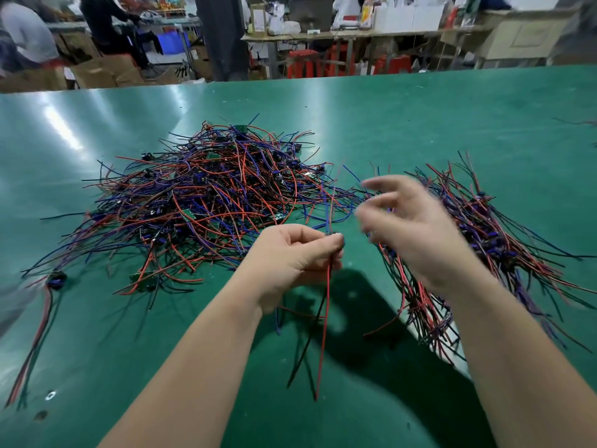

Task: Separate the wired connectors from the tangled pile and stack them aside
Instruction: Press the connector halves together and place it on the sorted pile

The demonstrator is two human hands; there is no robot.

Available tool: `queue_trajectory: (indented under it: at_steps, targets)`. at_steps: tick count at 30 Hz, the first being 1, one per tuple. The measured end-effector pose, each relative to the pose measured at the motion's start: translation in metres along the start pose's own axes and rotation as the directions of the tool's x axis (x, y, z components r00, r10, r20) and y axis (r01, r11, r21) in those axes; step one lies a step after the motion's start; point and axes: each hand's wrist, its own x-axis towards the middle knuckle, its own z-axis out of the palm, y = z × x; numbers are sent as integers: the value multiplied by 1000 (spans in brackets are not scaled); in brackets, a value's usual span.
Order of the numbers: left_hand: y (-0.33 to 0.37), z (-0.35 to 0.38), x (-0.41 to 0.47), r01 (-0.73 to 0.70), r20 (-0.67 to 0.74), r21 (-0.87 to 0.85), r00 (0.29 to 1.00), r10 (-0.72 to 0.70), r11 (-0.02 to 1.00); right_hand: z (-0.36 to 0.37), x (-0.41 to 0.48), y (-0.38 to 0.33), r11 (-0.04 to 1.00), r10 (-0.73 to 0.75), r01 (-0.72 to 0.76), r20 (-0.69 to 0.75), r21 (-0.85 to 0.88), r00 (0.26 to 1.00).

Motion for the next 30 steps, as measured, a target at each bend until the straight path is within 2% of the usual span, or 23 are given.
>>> queue_trajectory:
  at_steps: [1,2,3,5,8,9,10,11,12,13,15,17,19,21,23,25,27,28,30]
  targets:
    - [-2,1,1,-6,-15,-15,1000,6,1000,7,-5,1,989,-5,31,173,-145,985]
    - [-3,1,1,-5,-12,-24,1000,5,1000,15,-9,3,965,-25,97,282,-244,959]
    - [-4,1,1,-1,4,-29,1000,1,1000,21,-12,5,935,-71,174,315,-310,946]
    - [-3,-2,2,1,24,-29,1000,-1,1000,27,-13,7,875,-192,283,255,-394,948]
    - [0,-7,6,-56,-85,22,995,58,998,20,-9,5,883,-211,231,94,-408,973]
    - [0,-10,7,-104,-165,132,978,126,986,14,-7,5,890,-191,188,35,-415,981]
    - [-2,-15,10,-146,-242,324,942,231,935,7,-5,4,884,-187,152,-36,-443,982]
    - [-4,-21,12,-158,-275,551,893,357,819,-2,-3,3,864,-202,121,-117,-489,972]
    - [-6,-27,14,-123,-252,741,860,444,660,-10,-1,2,839,-234,91,-204,-537,951]
    - [-9,-32,16,-47,-219,864,860,460,500,-18,1,-1,821,-266,62,-284,-567,921]
    - [-17,-39,22,126,-212,960,912,352,252,-31,3,-6,816,-309,37,-380,-577,872]
    - [-23,-42,26,214,-235,971,935,264,106,-39,3,-9,822,-339,52,-413,-567,845]
    - [-26,-44,27,229,-244,970,932,269,87,-44,3,-10,819,-355,73,-403,-569,844]
    - [-26,-45,26,245,-262,965,912,314,94,-49,3,-6,773,-333,32,-363,-633,870]
    - [-24,-46,25,262,-279,960,899,339,97,-52,5,1,673,-218,-83,-304,-735,927]
    - [-22,-46,25,251,-277,961,897,345,118,-53,6,6,565,-26,-185,-242,-804,970]
    - [-21,-48,25,204,-262,959,899,351,195,-52,7,9,483,130,-230,-190,-845,973]
    - [-20,-49,24,173,-255,954,899,356,244,-51,7,9,466,158,-232,-178,-854,971]
    - [-19,-51,23,103,-240,936,886,396,337,-48,6,8,472,94,-194,-170,-860,981]
